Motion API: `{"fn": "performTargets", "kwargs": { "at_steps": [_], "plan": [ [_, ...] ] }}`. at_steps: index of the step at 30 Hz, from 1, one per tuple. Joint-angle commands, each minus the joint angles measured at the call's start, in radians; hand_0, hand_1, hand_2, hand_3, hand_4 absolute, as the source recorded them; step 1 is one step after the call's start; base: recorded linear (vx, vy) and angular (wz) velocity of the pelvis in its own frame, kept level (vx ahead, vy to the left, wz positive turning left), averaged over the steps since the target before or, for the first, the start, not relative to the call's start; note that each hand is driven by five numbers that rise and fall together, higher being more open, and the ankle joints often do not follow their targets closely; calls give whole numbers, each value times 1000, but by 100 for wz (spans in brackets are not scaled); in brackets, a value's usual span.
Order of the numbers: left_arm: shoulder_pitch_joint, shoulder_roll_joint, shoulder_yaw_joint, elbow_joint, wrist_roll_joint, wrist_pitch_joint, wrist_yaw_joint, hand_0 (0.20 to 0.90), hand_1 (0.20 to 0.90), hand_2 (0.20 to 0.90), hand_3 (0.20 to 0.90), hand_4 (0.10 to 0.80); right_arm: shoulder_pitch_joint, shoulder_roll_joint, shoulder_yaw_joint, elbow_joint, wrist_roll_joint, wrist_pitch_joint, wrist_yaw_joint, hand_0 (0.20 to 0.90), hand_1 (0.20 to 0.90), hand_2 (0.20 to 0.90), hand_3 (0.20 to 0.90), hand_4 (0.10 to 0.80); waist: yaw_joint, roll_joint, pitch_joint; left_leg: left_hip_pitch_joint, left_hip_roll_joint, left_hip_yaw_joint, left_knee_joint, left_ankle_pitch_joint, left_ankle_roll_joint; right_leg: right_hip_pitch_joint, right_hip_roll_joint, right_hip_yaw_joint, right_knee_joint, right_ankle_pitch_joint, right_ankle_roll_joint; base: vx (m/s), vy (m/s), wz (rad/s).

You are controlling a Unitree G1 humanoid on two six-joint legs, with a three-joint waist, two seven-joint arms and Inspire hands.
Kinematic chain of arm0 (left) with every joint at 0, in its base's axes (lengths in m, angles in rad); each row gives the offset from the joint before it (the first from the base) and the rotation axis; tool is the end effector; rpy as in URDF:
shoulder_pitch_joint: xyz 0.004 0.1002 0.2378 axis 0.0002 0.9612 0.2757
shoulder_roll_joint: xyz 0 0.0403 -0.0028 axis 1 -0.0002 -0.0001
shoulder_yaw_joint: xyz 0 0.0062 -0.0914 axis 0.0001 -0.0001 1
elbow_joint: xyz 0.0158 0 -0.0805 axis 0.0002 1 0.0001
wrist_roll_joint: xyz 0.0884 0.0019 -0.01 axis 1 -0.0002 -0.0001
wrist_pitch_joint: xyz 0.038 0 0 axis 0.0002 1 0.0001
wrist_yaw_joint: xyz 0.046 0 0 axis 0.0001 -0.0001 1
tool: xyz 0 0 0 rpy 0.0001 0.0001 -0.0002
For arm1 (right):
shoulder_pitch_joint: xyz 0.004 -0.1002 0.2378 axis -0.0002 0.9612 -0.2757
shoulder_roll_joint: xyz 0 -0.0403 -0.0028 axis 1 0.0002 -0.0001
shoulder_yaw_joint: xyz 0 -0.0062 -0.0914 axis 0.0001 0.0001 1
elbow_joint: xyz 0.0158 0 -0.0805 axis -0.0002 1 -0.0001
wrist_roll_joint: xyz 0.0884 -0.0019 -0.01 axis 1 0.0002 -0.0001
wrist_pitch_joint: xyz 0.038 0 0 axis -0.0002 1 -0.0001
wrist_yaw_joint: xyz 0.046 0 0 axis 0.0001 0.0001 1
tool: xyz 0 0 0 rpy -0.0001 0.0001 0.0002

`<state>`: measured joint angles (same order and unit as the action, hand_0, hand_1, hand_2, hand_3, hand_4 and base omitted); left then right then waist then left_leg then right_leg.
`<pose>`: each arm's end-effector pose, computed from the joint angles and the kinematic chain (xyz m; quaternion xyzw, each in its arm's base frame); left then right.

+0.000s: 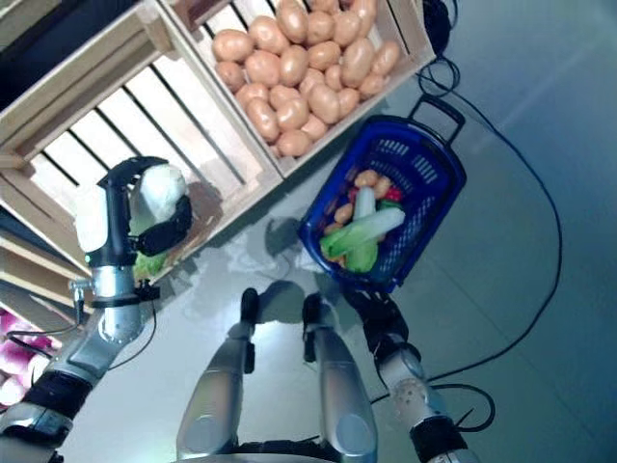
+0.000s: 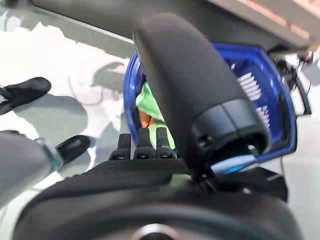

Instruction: Put vegetables into the basket

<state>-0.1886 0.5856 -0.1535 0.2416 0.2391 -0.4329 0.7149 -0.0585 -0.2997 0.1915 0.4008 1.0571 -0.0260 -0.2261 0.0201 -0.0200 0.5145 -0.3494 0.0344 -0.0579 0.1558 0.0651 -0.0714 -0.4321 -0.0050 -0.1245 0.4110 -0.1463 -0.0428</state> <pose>0.2198 0.2226 0.0878 0.3133 -0.2853 0.1935 0.8849 0.1873 -0.1884 0.0012 0.3197 0.2156 -0.1425 0.9116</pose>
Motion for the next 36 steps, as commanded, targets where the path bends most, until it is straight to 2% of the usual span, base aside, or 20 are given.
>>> {"fn": "performTargets", "kwargs": {
  "at_steps": [1,3,6,7,8,9,10,11,13,14,17,18,19,22,23,27,32,36],
  "plan": [
    [20,-38,91,-149,-225,-177,-131,300,300,300,300,400,92,-8,-63,-93,-89,-95,36,900,900,900,900,800,-3,13,-151,-12,-59,-6,-38,36,26,160,-28,-20,-239,115,34,91,-31,20],
    [62,-77,116,-218,-425,-210,-282,300,300,300,300,400,115,6,-81,-119,-138,-113,46,900,900,900,900,800,5,13,-188,29,-61,-19,-79,44,32,207,-33,-33,-283,129,40,96,-26,24],
    [96,-124,133,-263,-644,-212,-439,300,300,300,300,400,131,13,-90,-140,-174,-124,65,900,900,900,900,800,11,13,-215,69,-62,-29,-115,49,36,247,-37,-41,-321,142,46,123,-9,14],
    [133,-171,147,-301,-838,-173,-591,300,300,300,300,400,144,20,-100,-168,-183,-118,94,900,900,900,900,800,17,12,-244,115,-65,-41,-151,50,40,289,-38,-37,-357,154,55,188,-1,18],
    [159,-199,147,-337,-980,-141,-688,300,300,300,300,400,161,27,-105,-205,-202,-120,129,900,900,900,900,800,20,12,-272,140,-65,-49,-174,52,44,312,-40,-41,-385,165,58,179,-2,14],
    [164,-202,147,-339,-997,-135,-707,300,300,300,300,400,165,28,-105,-210,-208,-119,135,900,900,900,900,800,20,13,-275,145,-65,-50,-176,52,44,317,-39,-41,-389,166,58,134,1,10],
    [188,-222,143,-351,-1120,-112,-791,300,300,300,300,400,181,27,-107,-235,-219,-124,183,900,900,900,900,800,21,15,-297,165,-65,-53,-188,51,46,335,-41,-41,-406,175,63,99,3,5],
    [199,-234,143,-364,-1170,-83,-834,300,300,300,300,400,190,24,-106,-258,-221,-113,208,900,900,900,900,800,21,14,-307,176,-64,-53,-194,50,47,344,-43,-42,-415,179,66,98,4,5],
    [212,-241,143,-383,-1201,-55,-860,300,300,300,300,400,199,17,-106,-286,-234,-97,254,900,900,900,900,800,21,14,-322,188,-64,-52,-198,47,48,353,-46,-43,-423,184,69,69,0,3],
    [216,-240,136,-391,-1220,-5,-893,300,300,300,300,400,202,4,-103,-312,-226,-71,341,900,900,900,900,800,22,13,-340,203,-63,-52,-202,43,50,366,-50,-43,-436,191,74,76,-3,3],
    [205,-236,119,-392,-1208,52,-895,300,300,300,300,400,191,-8,-94,-328,-195,-57,431,900,900,900,900,800,23,10,-356,223,-62,-50,-203,37,51,384,-55,-49,-448,197,78,74,-15,4],
    [200,-222,109,-384,-1232,97,-920,300,300,300,300,400,187,-22,-88,-334,-182,-50,492,900,900,900,900,800,23,6,-366,238,-61,-47,-201,29,53,397,-59,-51,-454,199,81,120,-27,6],
    [196,-217,99,-379,-1221,135,-928,300,300,300,300,400,180,-38,-86,-354,-158,-20,550,900,900,900,900,800,23,4,-379,251,-57,-43,-205,28,53,408,-63,-52,-460,204,86,111,-21,5],
    [188,-201,78,-378,-1120,157,-905,300,300,300,300,400,173,-72,-81,-380,-138,30,638,900,900,900,900,800,24,0,-394,272,-53,-45,-226,33,55,424,-65,-58,-469,210,92,87,-18,2],
    [169,-168,60,-372,-1074,167,-891,300,300,300,300,400,159,-111,-74,-398,-97,67,688,900,900,900,900,800,25,-5,-405,282,-52,-45,-233,31,56,430,-66,-58,-473,213,98,91,-21,4],
    [137,-111,26,-349,-1041,204,-929,300,300,300,300,400,126,-183,-59,-438,-52,138,766,900,900,900,900,800,28,-16,-428,302,-49,-41,-237,23,57,446,-73,-63,-483,218,107,100,-12,6],
    [97,-74,-39,-344,-999,233,-951,300,300,300,300,400,70,-233,0,-462,-37,203,796,900,900,900,900,800,36,-24,-450,319,-48,-39,-243,12,63,457,-77,-65,-490,219,113,79,12,2],
    [84,-46,-78,-338,-1019,247,-963,300,300,300,300,400,40,-267,51,-479,-34,257,822,900,900,900,900,800,42,-28,-462,332,-50,-41,-243,3,68,466,-80,-63,-494,221,118,61,23,1]
  ]
}}
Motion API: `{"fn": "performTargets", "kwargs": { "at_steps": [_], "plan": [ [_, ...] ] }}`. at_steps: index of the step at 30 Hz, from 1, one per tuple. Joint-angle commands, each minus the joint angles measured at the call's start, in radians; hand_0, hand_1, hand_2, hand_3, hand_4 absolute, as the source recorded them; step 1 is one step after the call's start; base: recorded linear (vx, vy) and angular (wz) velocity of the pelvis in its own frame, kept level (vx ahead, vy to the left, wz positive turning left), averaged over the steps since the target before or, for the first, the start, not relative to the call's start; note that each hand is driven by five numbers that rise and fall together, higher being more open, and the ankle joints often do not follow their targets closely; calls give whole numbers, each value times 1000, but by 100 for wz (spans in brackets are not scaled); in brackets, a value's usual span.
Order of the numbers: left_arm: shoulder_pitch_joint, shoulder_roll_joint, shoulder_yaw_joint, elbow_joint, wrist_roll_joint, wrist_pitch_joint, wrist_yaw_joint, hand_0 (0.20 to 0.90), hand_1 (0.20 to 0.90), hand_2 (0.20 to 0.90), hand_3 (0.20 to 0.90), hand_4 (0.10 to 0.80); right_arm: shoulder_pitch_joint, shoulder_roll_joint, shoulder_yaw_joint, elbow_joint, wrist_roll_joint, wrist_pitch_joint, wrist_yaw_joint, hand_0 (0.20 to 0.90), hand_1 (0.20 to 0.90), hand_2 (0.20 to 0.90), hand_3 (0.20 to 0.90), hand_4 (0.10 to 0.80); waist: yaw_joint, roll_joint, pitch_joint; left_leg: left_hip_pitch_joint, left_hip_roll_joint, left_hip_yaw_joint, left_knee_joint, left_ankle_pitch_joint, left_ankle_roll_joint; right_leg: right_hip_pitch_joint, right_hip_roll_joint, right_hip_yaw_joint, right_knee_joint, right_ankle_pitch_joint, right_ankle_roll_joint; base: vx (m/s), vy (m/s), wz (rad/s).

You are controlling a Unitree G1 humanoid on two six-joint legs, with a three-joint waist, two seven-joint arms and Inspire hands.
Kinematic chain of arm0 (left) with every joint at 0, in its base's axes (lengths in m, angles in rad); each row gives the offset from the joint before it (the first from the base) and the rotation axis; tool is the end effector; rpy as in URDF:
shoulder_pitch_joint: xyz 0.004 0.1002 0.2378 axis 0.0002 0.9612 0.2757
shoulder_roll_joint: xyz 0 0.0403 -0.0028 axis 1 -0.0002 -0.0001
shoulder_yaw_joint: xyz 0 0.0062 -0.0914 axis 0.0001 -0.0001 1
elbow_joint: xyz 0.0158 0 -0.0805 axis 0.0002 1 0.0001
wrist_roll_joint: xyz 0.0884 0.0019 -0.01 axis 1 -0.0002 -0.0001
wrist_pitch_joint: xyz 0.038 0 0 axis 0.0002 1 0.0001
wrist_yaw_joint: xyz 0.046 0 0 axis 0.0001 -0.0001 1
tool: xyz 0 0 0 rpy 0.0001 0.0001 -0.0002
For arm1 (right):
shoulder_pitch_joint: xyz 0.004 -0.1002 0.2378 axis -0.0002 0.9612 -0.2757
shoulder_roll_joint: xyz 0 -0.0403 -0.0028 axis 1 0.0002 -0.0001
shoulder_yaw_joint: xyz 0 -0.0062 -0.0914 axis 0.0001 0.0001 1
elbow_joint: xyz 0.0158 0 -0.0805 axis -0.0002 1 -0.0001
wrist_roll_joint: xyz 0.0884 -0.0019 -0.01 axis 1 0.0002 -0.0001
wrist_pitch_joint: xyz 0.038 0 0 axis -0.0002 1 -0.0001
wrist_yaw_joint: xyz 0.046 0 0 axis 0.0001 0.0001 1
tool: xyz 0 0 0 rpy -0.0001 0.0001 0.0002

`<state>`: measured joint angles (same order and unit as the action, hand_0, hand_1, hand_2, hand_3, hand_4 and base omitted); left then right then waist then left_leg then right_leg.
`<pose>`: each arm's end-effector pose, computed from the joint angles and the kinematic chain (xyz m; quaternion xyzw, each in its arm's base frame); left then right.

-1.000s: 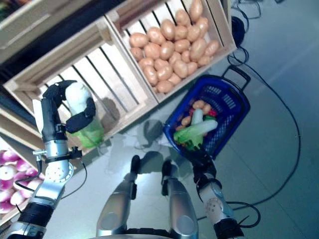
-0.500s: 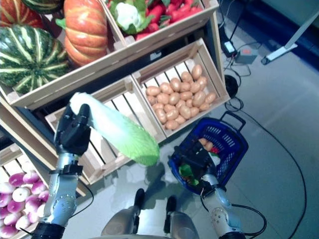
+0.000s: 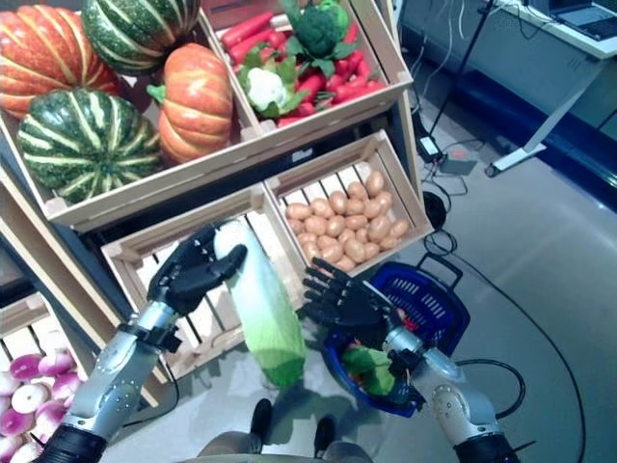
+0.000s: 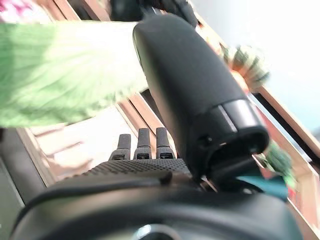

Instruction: Put vegetables into the basket

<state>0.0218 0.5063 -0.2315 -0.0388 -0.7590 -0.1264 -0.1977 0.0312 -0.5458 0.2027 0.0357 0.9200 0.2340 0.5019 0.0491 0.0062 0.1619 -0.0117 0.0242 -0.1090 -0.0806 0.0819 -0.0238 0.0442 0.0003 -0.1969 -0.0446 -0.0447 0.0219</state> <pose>0.1842 0.1973 0.0665 -0.1340 -0.0129 -0.1889 0.9727 0.1784 -0.2107 0.0439 0.2228 0.1578 0.3133 0.9096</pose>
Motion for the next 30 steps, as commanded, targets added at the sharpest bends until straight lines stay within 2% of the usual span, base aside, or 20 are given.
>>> {"fn": "performTargets", "kwargs": {
  "at_steps": [1,8,13,17,23,30],
  "plan": [
    [-126,35,-2,-57,-24,-59,-54,300,300,300,300,400,-51,-23,42,-116,104,3,98,900,900,900,900,800,14,-54,-110,-5,-40,10,-7,-14,21,-9,-86,10,-39,120,54,0,0,0],
    [-140,41,-65,-51,-47,-78,-28,300,300,300,300,400,-94,-23,161,-117,118,82,181,900,900,900,900,800,20,-56,-131,6,-40,7,-7,-25,26,-2,-93,19,-43,119,61,37,25,1],
    [-139,42,-81,-61,-67,-89,-32,300,300,300,300,400,-106,-35,215,-127,114,132,223,900,900,900,900,800,25,-56,-143,8,-40,3,-7,-27,25,-1,-96,23,-43,120,65,2,7,0],
    [-136,50,-86,-65,-82,-97,-39,300,300,300,300,400,-103,-55,233,-126,76,152,291,900,900,900,900,800,26,-56,-148,10,-38,4,-7,-27,24,-1,-98,26,-43,121,66,-2,3,1],
    [-130,53,-90,-78,-95,-103,-39,300,300,300,300,400,-89,-84,247,-117,36,197,319,900,900,900,900,800,23,-59,-155,12,-37,6,-7,-29,25,-1,-100,30,-43,122,69,-2,2,1],
    [-120,50,-94,-76,-101,-121,-47,300,300,300,300,400,-81,-77,255,-97,40,219,346,900,900,900,900,800,22,-57,-158,11,-37,3,-7,-28,25,-3,-100,38,-43,124,70,0,0,0]
  ]
}}
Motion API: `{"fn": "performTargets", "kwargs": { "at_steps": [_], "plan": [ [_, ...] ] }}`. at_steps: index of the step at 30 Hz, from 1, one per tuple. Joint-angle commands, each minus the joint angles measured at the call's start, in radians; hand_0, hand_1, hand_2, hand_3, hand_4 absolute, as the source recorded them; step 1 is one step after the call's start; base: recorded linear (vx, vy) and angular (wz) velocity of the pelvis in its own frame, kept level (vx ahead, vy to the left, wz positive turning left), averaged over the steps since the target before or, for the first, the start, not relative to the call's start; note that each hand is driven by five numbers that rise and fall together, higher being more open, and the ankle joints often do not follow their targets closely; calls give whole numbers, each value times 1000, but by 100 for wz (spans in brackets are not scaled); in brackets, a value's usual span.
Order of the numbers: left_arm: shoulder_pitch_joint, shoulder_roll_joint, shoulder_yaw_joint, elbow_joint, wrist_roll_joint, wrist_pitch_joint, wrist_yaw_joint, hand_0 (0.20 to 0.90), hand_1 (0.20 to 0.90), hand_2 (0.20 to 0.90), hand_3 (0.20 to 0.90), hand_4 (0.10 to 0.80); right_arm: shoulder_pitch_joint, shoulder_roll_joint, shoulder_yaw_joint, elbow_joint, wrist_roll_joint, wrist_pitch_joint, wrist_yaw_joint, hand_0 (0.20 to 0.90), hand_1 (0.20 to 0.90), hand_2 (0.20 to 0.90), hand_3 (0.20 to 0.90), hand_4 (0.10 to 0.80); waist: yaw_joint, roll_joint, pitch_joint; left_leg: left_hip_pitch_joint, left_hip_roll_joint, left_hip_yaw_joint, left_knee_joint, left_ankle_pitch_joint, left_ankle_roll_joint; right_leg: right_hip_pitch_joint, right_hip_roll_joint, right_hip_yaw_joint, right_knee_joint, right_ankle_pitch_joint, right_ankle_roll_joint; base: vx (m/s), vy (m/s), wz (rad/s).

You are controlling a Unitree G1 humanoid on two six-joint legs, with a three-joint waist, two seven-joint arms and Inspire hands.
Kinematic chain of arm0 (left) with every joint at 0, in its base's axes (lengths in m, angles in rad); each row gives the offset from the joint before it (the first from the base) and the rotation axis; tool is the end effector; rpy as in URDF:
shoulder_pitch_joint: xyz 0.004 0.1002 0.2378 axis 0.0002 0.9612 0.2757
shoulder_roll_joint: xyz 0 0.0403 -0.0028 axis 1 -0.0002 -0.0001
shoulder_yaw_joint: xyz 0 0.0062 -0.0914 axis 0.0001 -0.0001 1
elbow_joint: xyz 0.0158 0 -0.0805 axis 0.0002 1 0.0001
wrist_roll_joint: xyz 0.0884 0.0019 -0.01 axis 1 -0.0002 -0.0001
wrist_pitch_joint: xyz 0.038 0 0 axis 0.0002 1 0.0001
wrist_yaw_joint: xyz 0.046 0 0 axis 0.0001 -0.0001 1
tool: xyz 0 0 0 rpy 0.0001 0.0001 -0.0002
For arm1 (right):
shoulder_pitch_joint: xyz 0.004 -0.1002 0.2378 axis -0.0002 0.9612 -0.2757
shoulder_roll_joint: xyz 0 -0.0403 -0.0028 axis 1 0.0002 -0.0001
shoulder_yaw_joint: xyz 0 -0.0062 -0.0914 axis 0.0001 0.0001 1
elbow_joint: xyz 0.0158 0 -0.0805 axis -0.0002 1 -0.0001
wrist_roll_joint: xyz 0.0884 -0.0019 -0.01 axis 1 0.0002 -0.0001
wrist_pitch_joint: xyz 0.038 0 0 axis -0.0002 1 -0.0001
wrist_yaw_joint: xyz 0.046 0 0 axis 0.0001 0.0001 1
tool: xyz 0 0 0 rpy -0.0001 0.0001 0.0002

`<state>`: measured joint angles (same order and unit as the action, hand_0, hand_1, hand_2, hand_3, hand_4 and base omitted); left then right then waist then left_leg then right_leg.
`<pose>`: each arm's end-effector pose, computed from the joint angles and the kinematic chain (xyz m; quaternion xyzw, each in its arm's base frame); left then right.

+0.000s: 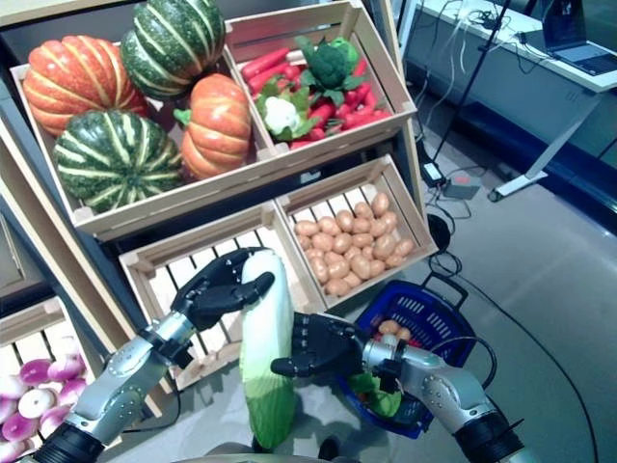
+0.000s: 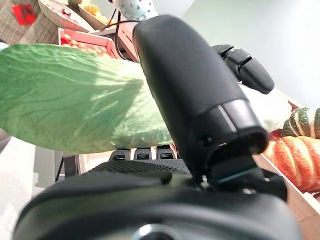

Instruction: Put vegetables into the basket

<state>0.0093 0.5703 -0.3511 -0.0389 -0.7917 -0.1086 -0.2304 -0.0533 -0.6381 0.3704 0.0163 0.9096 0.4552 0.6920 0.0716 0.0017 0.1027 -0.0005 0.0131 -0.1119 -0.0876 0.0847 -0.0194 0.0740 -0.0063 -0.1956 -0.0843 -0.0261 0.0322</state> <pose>0.1807 0.1887 0.0601 -0.1251 0.0320 -0.2516 0.9592 0.1813 -0.1966 0.0419 0.1988 0.2769 0.4663 0.8163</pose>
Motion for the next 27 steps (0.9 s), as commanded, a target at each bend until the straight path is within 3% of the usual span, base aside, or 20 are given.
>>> {"fn": "performTargets", "kwargs": {
  "at_steps": [1,2,22,23,24,25,27],
  "plan": [
    [-106,-14,25,-77,-69,-139,-14,300,300,300,300,400,5,17,92,-76,47,-6,161,691,691,691,691,660,0,-51,-100,-1,-26,4,0,-32,21,-33,-94,36,-3,105,60,0,0,0],
    [-106,-14,25,-80,-70,-138,-11,300,300,300,300,400,6,19,95,-76,48,-8,164,300,300,300,300,400,0,-51,-100,-1,-25,4,0,-32,21,-34,-94,37,-3,105,60,0,0,0],
    [-91,-13,28,-82,-92,-143,-58,300,300,300,300,400,22,21,75,-74,53,-16,147,300,300,300,300,400,-5,-45,-106,-1,-26,6,0,-35,21,-39,-98,55,-3,109,66,0,0,0],
    [-90,-13,31,-83,-98,-141,-58,467,467,467,467,511,23,22,73,-73,55,-17,144,300,300,300,300,400,-5,-45,-105,-1,-26,7,0,-36,21,-39,-99,55,-3,108,66,0,0,0],
    [-90,-13,32,-83,-100,-139,-60,467,467,467,467,511,24,22,71,-72,56,-18,143,300,300,300,300,400,-5,-45,-105,-1,-26,7,0,-37,21,-39,-99,55,-3,108,66,0,0,0],
    [-92,-13,31,-83,-105,-136,-49,900,900,900,900,800,26,25,67,-71,60,-19,139,300,300,300,300,400,-7,-45,-105,-1,-27,6,0,-37,22,-40,-98,57,-3,109,66,0,0,0],
    [-88,-16,34,-81,-107,-134,-47,900,900,900,900,800,33,29,60,-68,70,-36,130,300,300,300,300,400,-8,-45,-105,0,-26,8,0,-38,22,-40,-98,59,-3,109,66,0,0,0]
  ]
}}
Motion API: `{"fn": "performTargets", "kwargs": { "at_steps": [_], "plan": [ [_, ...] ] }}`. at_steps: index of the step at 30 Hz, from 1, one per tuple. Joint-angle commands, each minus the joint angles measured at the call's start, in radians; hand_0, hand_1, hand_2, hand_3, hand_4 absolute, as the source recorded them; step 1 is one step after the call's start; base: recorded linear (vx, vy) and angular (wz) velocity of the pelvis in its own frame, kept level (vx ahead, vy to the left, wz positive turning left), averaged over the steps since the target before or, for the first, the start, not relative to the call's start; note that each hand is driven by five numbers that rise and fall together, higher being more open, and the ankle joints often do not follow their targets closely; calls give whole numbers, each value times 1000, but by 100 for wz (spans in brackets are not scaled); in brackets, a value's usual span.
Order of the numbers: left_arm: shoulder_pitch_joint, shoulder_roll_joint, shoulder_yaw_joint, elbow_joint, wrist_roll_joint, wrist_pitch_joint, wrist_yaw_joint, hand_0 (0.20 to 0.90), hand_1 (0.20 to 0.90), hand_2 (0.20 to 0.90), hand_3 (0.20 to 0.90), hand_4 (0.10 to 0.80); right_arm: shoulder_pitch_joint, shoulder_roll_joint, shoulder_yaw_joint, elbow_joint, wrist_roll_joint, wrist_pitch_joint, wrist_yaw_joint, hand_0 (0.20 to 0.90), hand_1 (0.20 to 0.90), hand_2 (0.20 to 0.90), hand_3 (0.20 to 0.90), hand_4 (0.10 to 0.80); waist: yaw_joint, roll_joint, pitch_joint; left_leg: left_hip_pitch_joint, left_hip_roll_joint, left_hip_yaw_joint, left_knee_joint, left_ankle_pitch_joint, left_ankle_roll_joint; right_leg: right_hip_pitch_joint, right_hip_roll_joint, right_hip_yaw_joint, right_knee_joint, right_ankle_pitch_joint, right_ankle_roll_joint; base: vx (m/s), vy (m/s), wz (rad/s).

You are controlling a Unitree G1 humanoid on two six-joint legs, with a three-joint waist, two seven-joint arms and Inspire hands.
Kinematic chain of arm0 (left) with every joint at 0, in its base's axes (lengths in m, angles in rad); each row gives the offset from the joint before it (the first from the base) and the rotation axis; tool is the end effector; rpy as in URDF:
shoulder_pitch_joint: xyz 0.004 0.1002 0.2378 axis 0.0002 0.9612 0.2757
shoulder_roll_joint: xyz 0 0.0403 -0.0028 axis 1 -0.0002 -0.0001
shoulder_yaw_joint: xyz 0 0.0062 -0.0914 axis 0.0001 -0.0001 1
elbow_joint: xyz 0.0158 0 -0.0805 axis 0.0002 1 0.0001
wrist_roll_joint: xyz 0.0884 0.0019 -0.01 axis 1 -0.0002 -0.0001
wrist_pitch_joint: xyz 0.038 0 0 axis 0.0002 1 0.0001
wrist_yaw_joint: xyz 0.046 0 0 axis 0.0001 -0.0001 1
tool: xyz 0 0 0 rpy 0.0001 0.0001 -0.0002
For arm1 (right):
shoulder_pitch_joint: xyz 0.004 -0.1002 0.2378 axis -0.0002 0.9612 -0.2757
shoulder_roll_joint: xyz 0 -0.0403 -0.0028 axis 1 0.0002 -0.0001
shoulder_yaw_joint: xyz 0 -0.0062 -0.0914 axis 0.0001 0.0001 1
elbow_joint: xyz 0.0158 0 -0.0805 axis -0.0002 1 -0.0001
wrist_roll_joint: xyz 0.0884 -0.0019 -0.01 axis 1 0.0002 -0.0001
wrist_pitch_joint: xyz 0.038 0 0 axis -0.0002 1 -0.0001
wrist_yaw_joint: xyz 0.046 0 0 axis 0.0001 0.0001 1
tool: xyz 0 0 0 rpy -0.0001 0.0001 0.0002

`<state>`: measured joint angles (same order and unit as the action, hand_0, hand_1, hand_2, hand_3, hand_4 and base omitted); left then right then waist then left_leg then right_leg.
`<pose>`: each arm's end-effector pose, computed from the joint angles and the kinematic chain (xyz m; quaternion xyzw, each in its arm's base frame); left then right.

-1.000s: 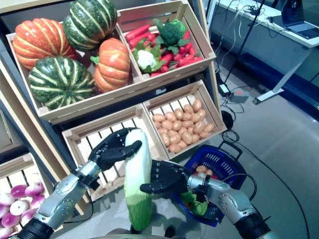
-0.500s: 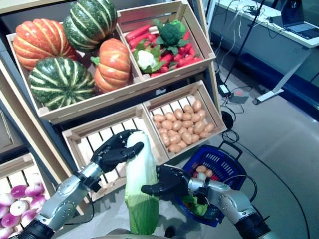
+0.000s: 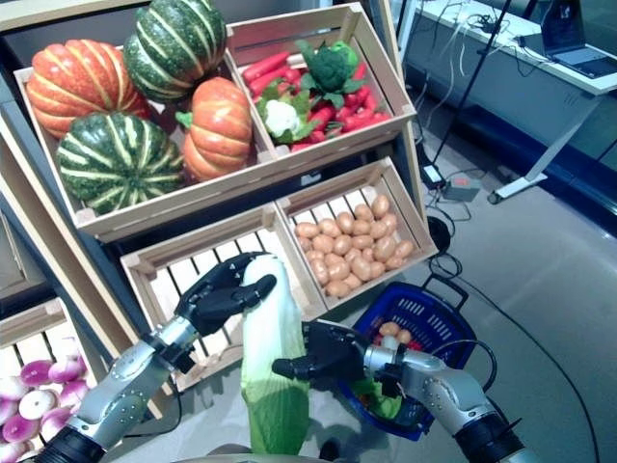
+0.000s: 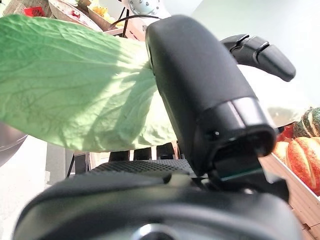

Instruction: Put vegetables into the basket

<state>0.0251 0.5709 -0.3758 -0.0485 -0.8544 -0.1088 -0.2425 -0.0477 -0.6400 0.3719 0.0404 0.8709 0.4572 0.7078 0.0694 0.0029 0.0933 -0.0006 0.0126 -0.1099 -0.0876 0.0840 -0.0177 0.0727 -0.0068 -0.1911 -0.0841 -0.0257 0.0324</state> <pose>0.1761 0.1853 0.0564 -0.1599 0.0434 -0.2607 0.9511 0.1797 -0.2003 0.0375 0.1861 0.2918 0.4621 0.8165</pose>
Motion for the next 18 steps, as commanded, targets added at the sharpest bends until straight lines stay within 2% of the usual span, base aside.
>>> {"fn": "performTargets", "kwargs": {
  "at_steps": [1,10,14,18],
  "plan": [
    [-101,-16,60,-69,-45,-137,-36,900,900,900,900,800,30,30,54,-92,114,-41,108,300,300,300,300,400,-7,-46,-95,0,-25,7,0,-38,20,-39,-97,55,-3,108,66,0,0,0],
    [-75,-25,99,-61,-60,-117,-45,900,900,900,900,800,58,55,-41,-97,214,-129,4,300,300,300,300,400,-17,-44,-94,0,-22,11,0,-41,22,-41,-93,63,-3,107,66,1,-3,-1],
    [-59,-25,136,-62,-68,-110,-65,900,900,900,900,800,75,68,-111,-91,253,-210,-79,300,300,300,300,400,-24,-42,-93,1,-21,17,0,-43,23,-42,-90,67,-3,106,64,4,-9,-3],
    [-25,-44,199,-68,-62,-88,-100,900,900,900,900,800,114,124,-221,-65,323,-306,-148,300,300,300,300,400,-36,-41,-84,8,-16,33,0,-50,26,-45,-85,80,-3,104,61,0,-6,-1]
  ]
}}
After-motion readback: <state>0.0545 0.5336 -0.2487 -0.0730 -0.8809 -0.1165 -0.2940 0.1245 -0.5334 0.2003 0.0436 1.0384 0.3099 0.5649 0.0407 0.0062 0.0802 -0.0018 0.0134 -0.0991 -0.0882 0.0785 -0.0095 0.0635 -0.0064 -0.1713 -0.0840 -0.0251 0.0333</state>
